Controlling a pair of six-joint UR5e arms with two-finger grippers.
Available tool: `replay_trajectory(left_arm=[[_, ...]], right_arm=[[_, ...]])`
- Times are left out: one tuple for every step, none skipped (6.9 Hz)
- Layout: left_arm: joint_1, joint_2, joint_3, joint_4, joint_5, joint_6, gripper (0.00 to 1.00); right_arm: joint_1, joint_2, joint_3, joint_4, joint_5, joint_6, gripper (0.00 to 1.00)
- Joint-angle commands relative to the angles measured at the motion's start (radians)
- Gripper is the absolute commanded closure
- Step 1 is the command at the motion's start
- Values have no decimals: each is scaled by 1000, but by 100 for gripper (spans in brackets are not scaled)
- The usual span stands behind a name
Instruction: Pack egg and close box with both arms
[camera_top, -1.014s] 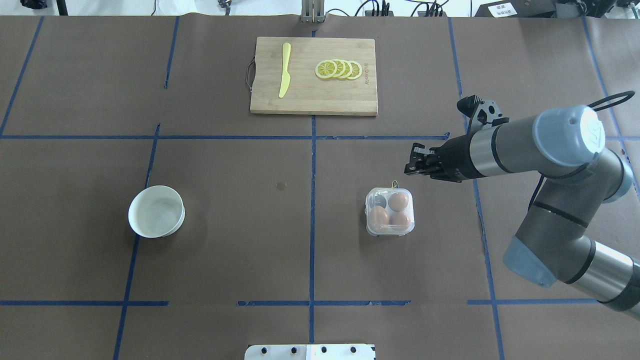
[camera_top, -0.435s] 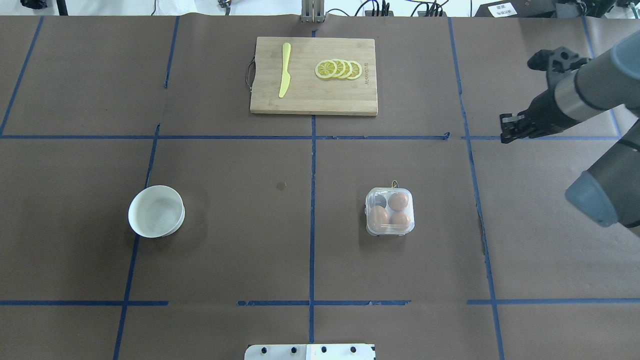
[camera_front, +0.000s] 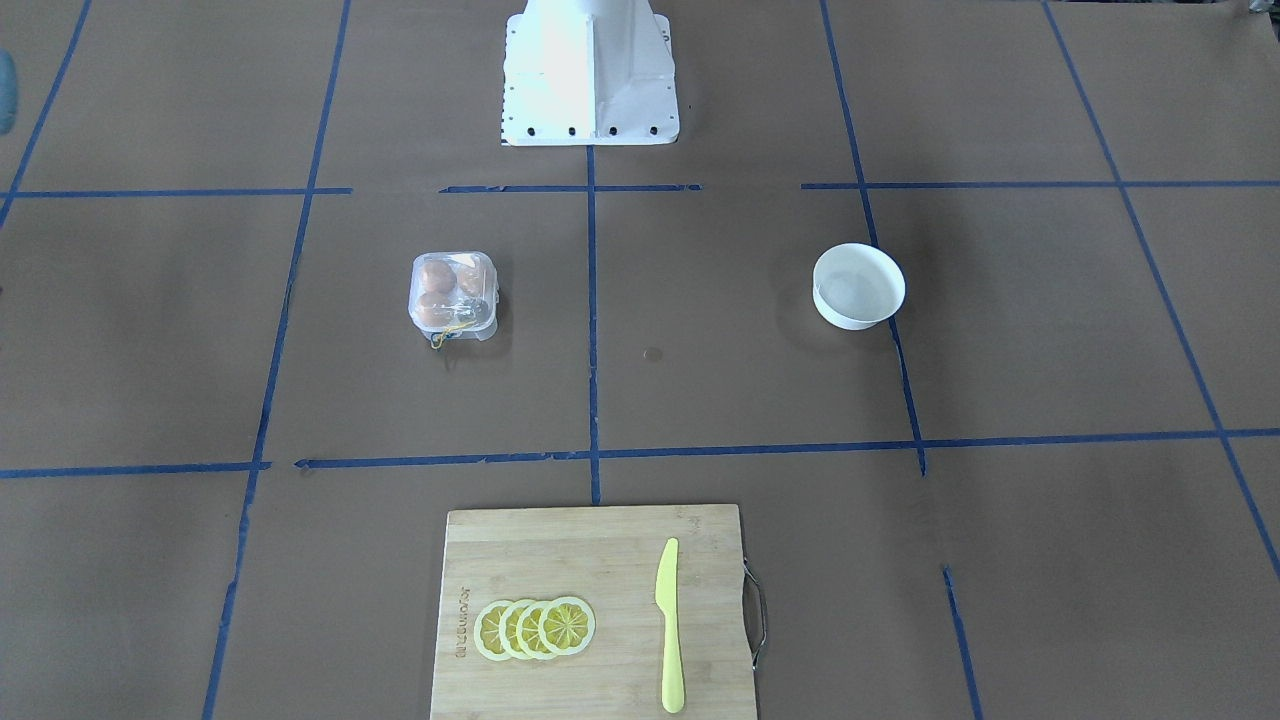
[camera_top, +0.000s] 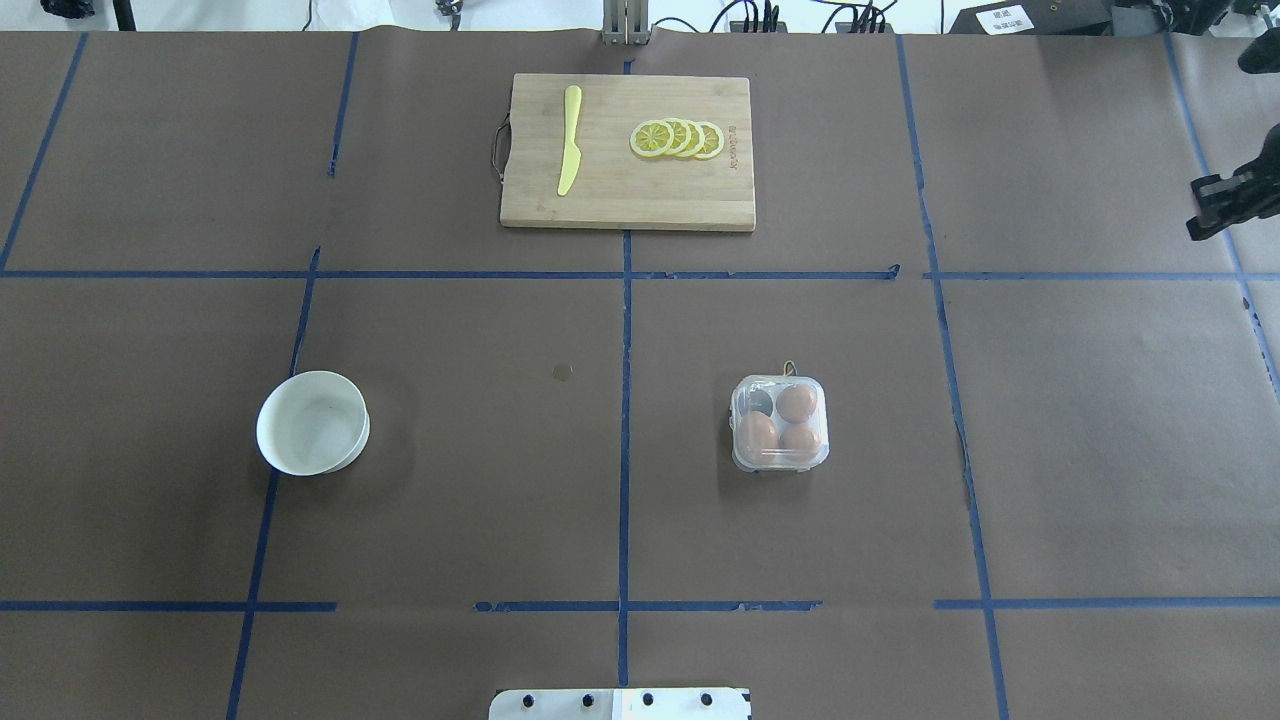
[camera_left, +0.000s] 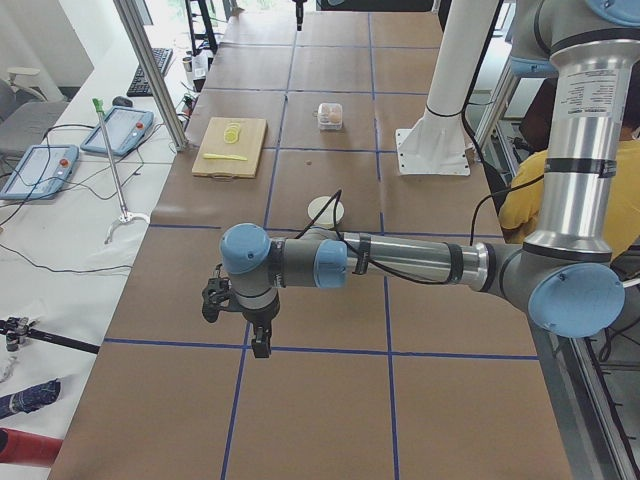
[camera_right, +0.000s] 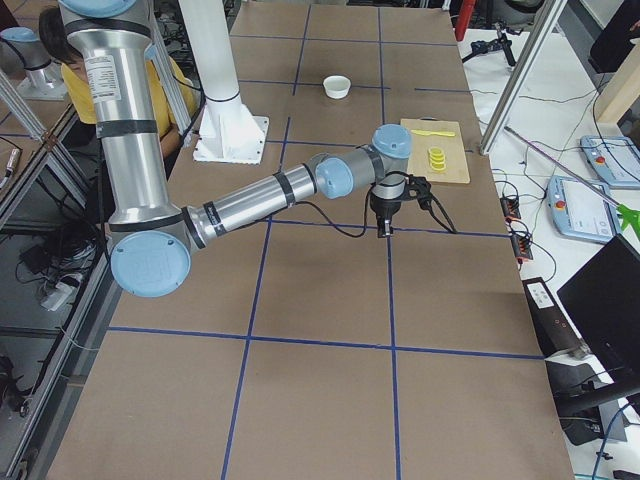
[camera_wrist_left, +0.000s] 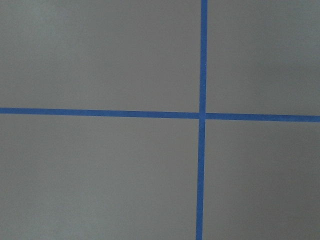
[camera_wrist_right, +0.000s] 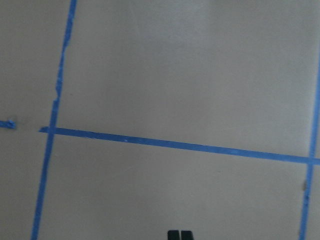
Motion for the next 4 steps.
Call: replay_trajectory(left_arm=[[-4,11,-19,2,-2,0,0],[-1,6,-17,1,-4,-1,0],[1,-1,-16,-2,-4,-1,0],[1,-5,-17,-4,-4,-1,0]], right_arm=[[109,-57,-5,-62,37,-183,80],[142,-97,-5,-58,42,-227,67],[166,-121,-2,-61,64,-253,1],[176,-149,-2,-52,67,-257,0]])
